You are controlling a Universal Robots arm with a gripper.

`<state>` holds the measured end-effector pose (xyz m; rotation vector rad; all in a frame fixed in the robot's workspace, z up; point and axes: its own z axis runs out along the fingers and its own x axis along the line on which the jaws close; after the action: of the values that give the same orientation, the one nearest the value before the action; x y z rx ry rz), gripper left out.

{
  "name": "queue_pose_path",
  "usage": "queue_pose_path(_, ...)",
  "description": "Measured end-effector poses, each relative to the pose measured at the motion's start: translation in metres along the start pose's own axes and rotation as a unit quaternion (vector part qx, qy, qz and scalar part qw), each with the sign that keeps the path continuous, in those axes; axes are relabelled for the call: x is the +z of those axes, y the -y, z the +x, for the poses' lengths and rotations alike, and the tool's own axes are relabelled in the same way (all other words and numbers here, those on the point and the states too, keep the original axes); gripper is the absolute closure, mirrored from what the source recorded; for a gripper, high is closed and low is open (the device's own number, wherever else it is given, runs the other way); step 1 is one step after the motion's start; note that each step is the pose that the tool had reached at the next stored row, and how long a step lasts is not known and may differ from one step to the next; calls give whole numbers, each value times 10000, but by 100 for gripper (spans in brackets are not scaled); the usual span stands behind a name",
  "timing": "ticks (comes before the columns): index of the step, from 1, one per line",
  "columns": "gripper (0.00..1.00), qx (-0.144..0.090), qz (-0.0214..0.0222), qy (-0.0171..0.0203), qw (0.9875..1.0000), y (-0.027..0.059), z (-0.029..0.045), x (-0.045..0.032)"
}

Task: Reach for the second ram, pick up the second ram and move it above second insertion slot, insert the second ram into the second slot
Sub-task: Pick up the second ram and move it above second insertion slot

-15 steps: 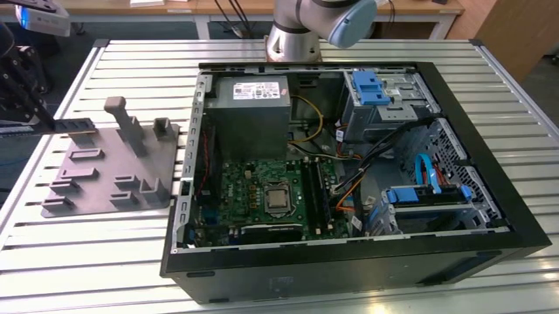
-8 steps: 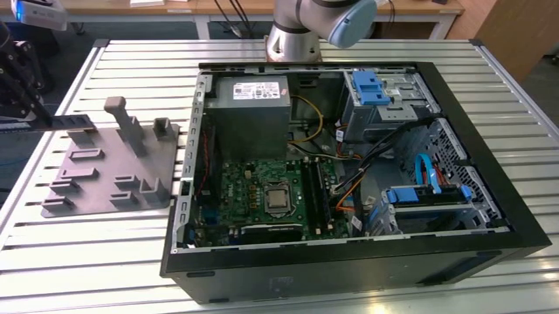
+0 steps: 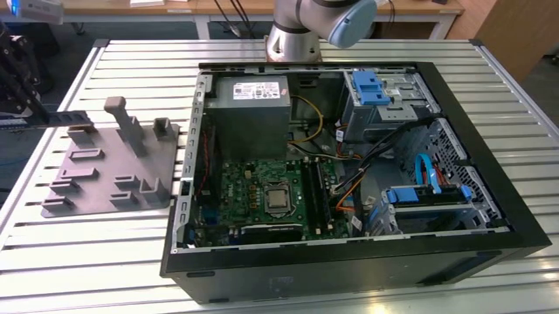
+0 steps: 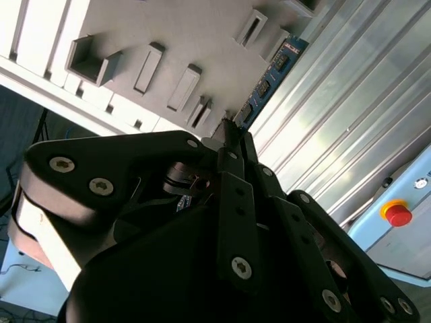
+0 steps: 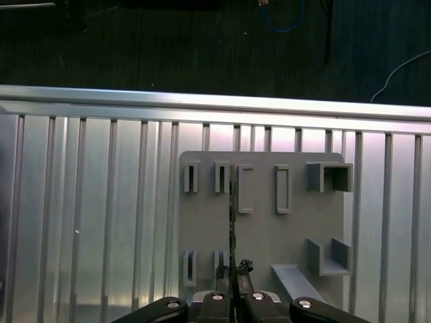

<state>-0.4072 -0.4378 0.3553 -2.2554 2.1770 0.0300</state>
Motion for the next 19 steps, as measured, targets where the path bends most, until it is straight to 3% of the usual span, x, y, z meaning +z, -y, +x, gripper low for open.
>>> queue_pose_path(19, 86, 0, 1, 0, 10000, -2, -4, -206)
